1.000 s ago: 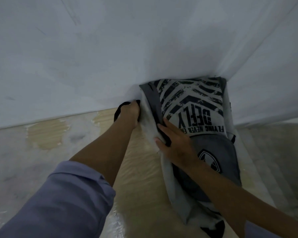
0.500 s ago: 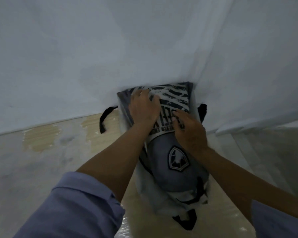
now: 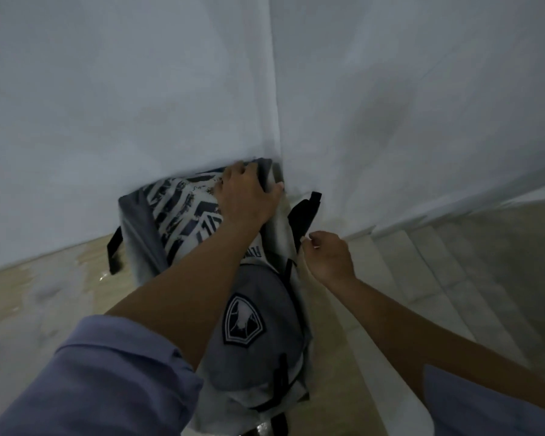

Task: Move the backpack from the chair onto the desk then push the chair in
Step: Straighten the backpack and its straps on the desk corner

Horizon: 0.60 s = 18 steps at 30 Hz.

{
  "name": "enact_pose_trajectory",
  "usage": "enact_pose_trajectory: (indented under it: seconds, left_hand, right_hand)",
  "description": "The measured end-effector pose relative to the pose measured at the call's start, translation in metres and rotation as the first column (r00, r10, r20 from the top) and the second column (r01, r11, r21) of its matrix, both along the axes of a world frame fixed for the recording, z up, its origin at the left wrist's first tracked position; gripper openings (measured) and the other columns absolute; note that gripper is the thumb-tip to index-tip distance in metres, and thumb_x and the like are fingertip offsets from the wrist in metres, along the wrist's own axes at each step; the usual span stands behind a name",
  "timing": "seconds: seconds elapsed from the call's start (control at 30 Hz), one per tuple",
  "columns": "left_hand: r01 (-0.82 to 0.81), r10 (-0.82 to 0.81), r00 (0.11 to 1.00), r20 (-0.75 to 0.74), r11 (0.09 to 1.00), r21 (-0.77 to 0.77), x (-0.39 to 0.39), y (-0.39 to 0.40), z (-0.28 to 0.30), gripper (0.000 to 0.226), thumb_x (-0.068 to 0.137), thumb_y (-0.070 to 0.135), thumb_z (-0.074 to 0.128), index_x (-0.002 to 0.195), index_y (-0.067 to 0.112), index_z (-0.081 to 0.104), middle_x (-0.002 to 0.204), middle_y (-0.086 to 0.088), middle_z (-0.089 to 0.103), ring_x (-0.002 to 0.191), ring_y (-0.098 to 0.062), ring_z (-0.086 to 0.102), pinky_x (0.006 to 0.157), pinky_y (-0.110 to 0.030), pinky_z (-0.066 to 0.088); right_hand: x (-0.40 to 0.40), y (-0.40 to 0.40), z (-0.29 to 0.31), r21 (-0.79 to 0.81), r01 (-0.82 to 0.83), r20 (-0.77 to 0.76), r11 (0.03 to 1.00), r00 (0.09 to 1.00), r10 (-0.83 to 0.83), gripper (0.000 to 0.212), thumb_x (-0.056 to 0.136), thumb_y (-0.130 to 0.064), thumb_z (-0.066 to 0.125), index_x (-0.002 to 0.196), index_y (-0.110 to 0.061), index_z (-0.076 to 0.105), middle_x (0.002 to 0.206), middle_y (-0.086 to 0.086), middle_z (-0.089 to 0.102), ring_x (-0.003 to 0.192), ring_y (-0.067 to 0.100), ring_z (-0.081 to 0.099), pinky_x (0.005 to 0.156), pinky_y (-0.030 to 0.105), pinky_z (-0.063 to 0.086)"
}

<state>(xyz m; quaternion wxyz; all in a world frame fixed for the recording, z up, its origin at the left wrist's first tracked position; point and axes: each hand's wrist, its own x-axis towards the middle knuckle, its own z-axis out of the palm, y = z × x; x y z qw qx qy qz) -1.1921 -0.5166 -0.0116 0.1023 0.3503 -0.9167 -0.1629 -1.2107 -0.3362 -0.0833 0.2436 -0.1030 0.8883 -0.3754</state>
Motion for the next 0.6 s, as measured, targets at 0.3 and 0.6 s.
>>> enact_pose_trajectory:
  seconds: [0.3,0.6]
  left_hand:
    - [-0.122,0.123,0.988,0.091,0.992,-0.016,-0.032,-0.008,-0.012,0.070,0.082,0.061,0.065,0.134,0.014,0.057,0.141,-0.010,0.059,0.135,-0.034,0.048,0.113,-0.056,0.031]
    - [-0.162,0.163,0.984,-0.074,0.987,0.012,-0.023,-0.011,-0.017,0.029,0.092,0.035,0.058,0.077,0.011,0.066,0.077,-0.006,0.071,0.069,-0.027,0.066,0.064,-0.038,0.057]
  right_hand:
    - [-0.046,-0.034,-0.028,-0.094,0.282,0.278,0.955,0.928,-0.247,0.054,0.095,-0.045,0.062,0.116,0.005,0.068,0.112,0.016,0.073,0.110,0.032,0.066,0.092,0.032,0.050]
    - [-0.075,-0.063,-0.038,-0.142,0.361,0.338,0.922,0.893,-0.298,0.026,0.088,-0.032,0.075,0.107,-0.014,0.078,0.105,0.008,0.077,0.097,0.025,0.071,0.091,0.034,0.058]
